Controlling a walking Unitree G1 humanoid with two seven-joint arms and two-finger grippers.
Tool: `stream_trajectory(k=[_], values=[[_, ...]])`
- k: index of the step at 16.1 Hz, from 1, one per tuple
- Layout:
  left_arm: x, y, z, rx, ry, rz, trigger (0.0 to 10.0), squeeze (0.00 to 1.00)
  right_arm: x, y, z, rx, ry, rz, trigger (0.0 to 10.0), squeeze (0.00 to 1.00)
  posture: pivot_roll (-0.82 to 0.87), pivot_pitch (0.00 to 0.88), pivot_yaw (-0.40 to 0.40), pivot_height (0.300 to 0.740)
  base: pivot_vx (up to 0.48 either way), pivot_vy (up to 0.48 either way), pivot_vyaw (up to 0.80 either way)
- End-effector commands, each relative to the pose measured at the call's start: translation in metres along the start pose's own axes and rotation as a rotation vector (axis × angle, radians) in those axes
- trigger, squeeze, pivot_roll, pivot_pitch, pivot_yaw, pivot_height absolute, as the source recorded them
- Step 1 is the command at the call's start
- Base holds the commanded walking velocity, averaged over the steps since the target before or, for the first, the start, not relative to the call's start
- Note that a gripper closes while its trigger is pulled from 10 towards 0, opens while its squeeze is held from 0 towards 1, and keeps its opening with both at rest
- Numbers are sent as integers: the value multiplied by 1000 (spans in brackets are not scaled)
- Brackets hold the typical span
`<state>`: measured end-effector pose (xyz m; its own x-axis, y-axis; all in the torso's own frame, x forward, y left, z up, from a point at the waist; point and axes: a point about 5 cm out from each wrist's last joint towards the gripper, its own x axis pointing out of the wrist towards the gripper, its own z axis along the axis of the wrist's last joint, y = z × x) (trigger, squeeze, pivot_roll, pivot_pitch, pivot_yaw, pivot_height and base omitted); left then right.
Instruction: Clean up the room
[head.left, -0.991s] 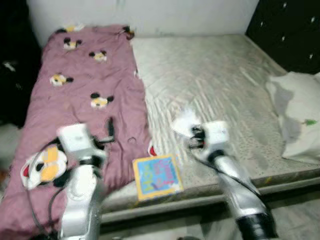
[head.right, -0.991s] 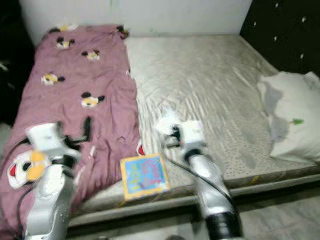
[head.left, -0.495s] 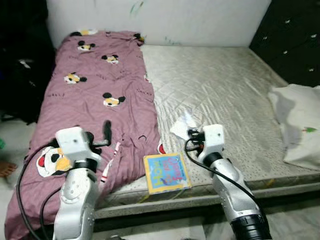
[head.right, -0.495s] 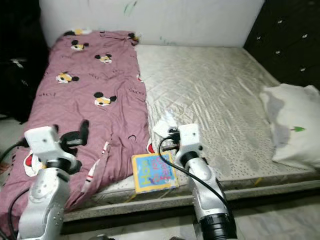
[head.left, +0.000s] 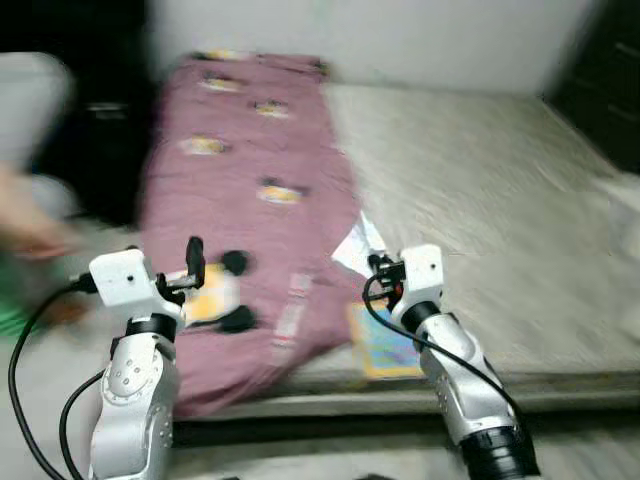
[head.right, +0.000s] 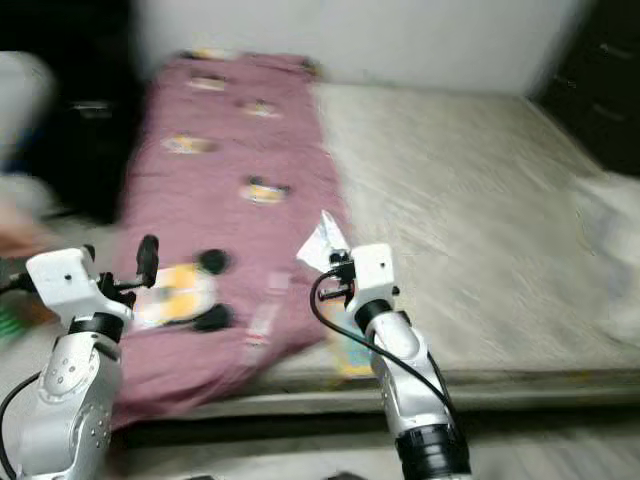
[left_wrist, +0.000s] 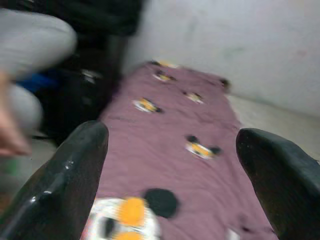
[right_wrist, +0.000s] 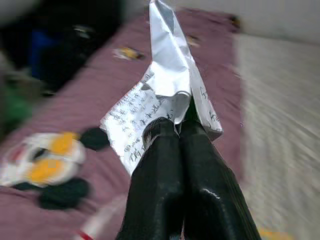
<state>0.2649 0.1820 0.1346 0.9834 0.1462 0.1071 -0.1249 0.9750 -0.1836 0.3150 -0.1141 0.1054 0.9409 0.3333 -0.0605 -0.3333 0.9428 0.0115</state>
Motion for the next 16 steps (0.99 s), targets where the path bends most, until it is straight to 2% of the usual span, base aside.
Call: stream_trajectory(k=[1, 3, 5, 10, 15, 16], values=[[-1, -11, -1, -6, 5, -30, 10000, 0, -6, -10, -2, -17, 4, -20, 10000, 0, -17, 105, -67, 740, 0, 480, 0], [-2, -14, 1, -23, -3, -49, 10000, 0, -6, -10, -1, -28, -1, -15, 10000, 0, -22, 110, -68, 740, 0, 240, 719], [-3, -13, 2, 3, -1, -38, 10000, 0, -7, -10, -1, -30, -2, -16, 10000, 0, -17, 111, -66, 740, 0, 0, 800], [-6, -5, 1, 16, -4, -8, 10000, 0, -6, -8, -2, -30, -1, -6, 10000, 0, -11, 116, -69, 740, 0, 0, 800], [-6, -7, 0, 16, 1, -32, 10000, 0, -8, -7, 0, -41, -16, 9, 10000, 0, -17, 116, -68, 740, 0, 0, 0], [-6, -7, 0, 18, 0, -34, 10000, 0, -8, -6, 0, -52, -20, 16, 10000, 0, -17, 114, -69, 740, 0, 0, 794]])
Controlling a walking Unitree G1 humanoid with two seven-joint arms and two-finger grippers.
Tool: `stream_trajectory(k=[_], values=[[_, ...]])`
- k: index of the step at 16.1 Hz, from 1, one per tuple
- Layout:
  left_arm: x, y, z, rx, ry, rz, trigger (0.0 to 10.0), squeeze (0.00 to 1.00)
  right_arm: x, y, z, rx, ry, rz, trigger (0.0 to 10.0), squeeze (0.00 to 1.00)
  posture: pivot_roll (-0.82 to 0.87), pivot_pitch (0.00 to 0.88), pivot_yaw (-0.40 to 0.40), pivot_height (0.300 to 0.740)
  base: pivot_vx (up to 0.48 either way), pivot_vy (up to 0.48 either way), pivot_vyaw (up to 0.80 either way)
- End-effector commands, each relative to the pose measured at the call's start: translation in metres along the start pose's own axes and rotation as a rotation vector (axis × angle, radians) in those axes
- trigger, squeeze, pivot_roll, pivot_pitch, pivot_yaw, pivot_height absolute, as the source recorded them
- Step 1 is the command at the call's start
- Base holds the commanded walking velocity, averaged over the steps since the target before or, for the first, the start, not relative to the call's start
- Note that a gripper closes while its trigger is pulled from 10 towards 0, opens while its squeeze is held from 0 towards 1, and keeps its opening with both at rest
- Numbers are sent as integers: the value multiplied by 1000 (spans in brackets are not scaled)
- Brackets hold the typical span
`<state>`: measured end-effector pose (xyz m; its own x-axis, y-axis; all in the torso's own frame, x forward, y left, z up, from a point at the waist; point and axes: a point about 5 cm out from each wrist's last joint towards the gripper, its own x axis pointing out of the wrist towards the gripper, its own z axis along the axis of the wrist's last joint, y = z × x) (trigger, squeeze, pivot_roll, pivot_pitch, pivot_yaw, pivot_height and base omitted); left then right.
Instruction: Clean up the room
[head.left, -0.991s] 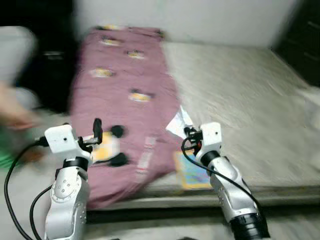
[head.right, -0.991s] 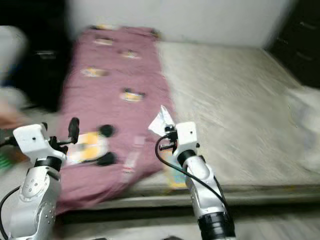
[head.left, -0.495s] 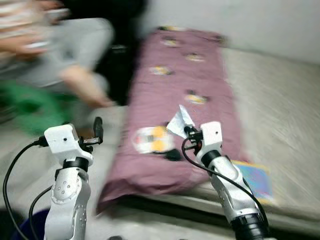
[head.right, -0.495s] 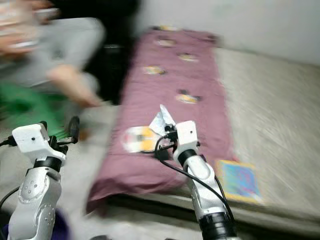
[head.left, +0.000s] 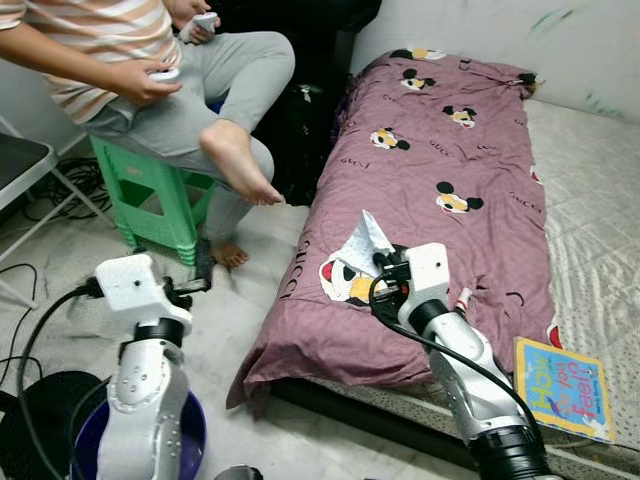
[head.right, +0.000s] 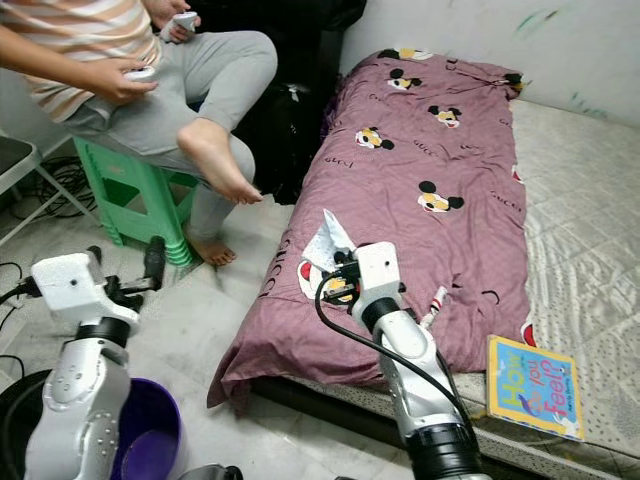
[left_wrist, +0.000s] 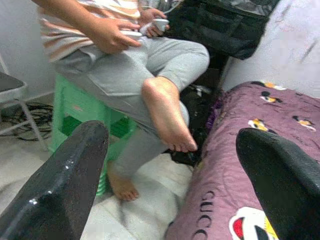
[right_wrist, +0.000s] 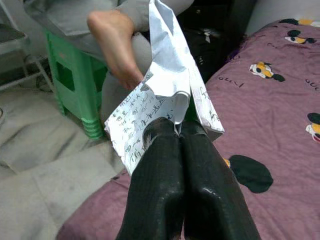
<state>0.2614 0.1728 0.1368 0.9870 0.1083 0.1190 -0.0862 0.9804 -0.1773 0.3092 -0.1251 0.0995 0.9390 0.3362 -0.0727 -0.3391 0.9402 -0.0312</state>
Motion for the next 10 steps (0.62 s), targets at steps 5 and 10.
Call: stream_trajectory(k=[5, 10], values=[[0, 7, 4, 35, -10, 40, 10000, 0, 1, 6, 13, -23, -62, 32, 10000, 0, -11, 109, -69, 740, 0, 0, 794], [-5, 15, 8, 118, -23, 20, 10000, 0, 1, 8, 15, -17, -77, 33, 10000, 0, -6, 115, -65, 740, 0, 0, 794]])
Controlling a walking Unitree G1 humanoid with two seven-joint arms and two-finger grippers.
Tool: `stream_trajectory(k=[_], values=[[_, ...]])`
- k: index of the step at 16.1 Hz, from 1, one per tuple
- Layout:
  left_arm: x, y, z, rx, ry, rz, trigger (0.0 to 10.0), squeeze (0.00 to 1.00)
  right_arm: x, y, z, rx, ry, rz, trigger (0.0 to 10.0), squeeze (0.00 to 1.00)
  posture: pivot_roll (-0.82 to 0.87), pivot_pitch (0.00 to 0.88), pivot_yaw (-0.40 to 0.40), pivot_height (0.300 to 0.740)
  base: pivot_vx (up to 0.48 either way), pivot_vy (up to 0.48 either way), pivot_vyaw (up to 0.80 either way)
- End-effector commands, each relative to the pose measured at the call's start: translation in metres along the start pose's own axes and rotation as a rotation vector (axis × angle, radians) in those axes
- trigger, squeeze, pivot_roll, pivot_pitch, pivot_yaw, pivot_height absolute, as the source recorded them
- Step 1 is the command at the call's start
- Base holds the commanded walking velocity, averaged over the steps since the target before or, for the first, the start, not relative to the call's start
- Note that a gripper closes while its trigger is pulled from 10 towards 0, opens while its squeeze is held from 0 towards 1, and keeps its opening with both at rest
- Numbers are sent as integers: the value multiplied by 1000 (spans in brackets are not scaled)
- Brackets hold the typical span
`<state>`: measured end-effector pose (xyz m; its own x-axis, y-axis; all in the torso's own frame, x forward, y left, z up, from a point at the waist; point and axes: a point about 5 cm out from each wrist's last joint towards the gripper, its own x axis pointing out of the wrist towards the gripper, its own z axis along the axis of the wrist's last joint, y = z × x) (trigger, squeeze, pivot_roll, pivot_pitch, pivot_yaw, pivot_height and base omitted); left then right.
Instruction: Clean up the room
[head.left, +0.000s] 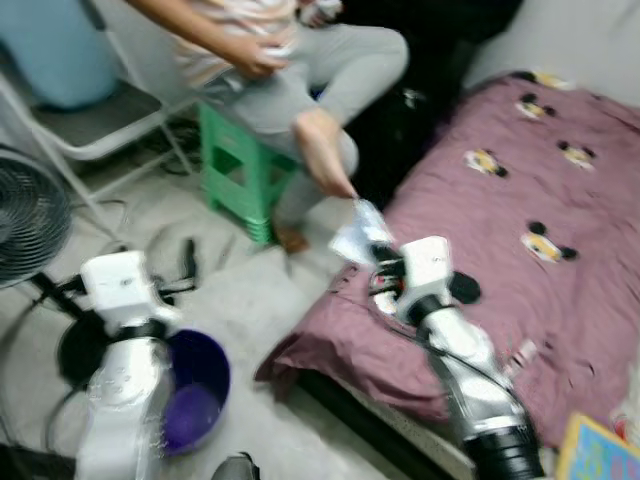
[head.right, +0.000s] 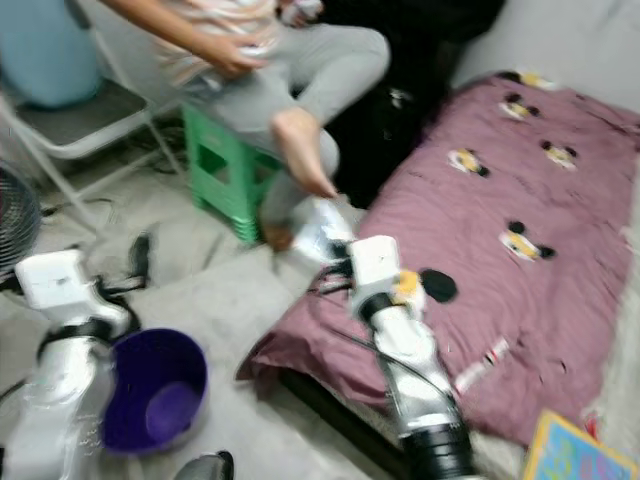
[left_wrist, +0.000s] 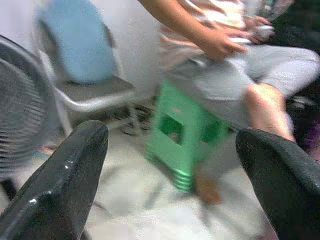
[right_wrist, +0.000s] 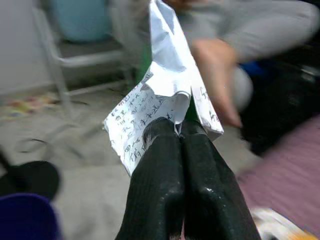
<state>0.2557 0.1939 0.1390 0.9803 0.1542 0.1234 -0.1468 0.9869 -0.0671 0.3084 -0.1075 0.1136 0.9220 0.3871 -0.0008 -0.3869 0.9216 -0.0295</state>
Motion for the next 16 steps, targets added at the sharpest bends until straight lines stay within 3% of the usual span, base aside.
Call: stream_trajectory(k=[1, 16], values=[[-3, -6, 2, 1, -14, -25, 10000, 0, -4, -8, 1, -18, -5, -17, 10000, 0, -6, 117, -65, 740, 0, 0, 794], [2, -12, 4, -1, -17, -44, 10000, 0, -1, -7, 2, -27, -18, -27, 10000, 0, -1, 119, -56, 740, 0, 0, 794]])
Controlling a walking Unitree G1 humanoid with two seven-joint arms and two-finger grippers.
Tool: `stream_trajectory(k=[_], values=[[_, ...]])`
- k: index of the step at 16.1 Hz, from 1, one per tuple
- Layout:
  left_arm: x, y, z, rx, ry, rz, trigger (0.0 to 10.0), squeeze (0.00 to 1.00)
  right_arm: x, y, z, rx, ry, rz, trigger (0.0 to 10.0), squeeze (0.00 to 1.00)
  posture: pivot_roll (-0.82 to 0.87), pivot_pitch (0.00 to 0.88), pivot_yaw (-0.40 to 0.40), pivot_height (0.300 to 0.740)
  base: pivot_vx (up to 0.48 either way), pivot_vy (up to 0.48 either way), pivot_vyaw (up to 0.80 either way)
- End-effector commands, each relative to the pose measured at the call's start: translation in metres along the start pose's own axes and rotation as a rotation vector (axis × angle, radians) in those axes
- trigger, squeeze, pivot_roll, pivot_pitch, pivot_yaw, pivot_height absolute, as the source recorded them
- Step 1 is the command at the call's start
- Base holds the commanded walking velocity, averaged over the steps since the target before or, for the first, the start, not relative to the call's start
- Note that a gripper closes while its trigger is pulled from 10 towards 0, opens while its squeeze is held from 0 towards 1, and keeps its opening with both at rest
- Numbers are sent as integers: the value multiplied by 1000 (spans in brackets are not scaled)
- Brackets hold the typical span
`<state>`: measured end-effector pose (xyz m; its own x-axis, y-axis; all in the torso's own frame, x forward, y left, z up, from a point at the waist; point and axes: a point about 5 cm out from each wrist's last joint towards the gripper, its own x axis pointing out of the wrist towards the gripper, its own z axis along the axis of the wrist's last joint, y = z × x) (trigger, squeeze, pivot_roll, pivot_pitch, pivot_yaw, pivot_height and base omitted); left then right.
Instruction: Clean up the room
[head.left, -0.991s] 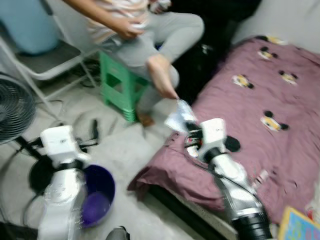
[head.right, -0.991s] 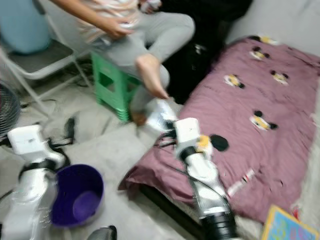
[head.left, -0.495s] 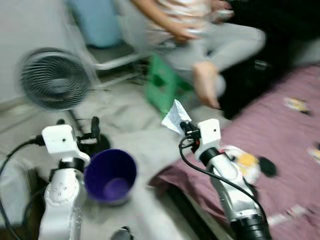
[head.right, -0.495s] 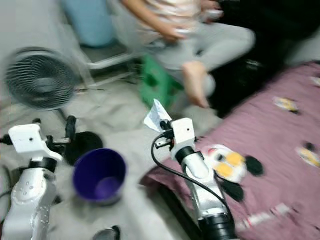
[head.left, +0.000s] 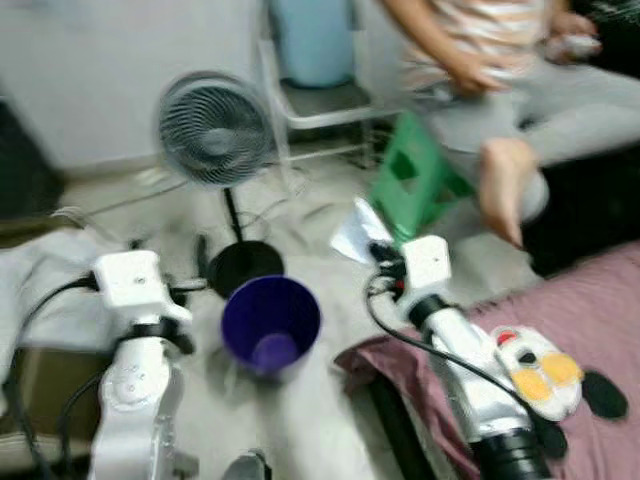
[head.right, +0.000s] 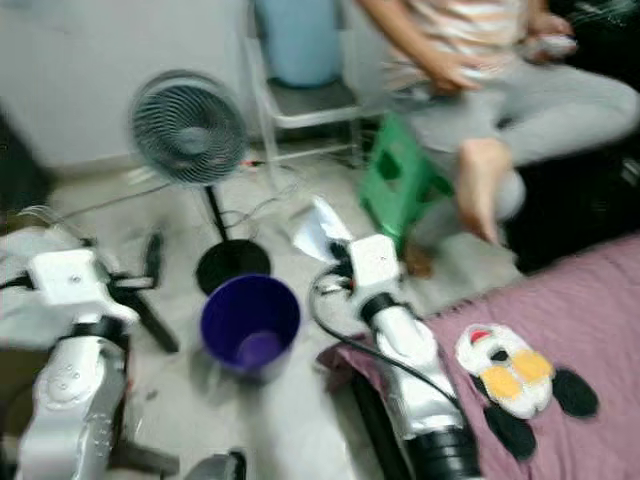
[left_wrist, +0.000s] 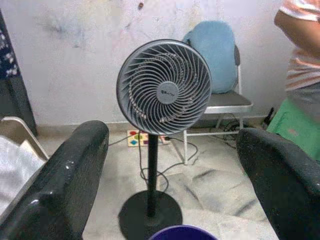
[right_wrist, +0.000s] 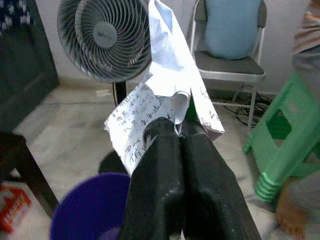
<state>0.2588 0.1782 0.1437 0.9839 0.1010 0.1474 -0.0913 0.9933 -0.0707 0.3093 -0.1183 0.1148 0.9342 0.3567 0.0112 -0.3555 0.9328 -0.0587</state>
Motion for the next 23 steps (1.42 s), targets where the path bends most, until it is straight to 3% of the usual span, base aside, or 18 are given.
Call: stream_trajectory(k=[1, 8, 14, 20, 23], values=[[0, 5, 0, 11, 7, 10, 10000, 0, 2, 4, 2, 0, -11, 6, 10000, 0, -3, 119, -54, 740, 0, 0, 794], [1, 2, -2, 12, 11, -5, 10000, 0, 2, 2, 1, -1, -6, -13, 10000, 0, -5, 118, -54, 740, 0, 0, 348], [0, -1, -4, 8, 20, -21, 10000, 0, 4, 0, 1, -13, -6, -23, 10000, 0, -1, 112, -59, 740, 0, 0, 756], [0, -4, -5, -3, 28, -40, 10000, 0, 7, -2, 2, -8, -11, -39, 10000, 0, 0, 109, -62, 740, 0, 0, 0], [-4, -8, -2, -17, 16, -121, 10000, 0, 9, -6, 4, -22, -12, -107, 10000, 0, 2, 138, -65, 740, 0, 0, 0]])
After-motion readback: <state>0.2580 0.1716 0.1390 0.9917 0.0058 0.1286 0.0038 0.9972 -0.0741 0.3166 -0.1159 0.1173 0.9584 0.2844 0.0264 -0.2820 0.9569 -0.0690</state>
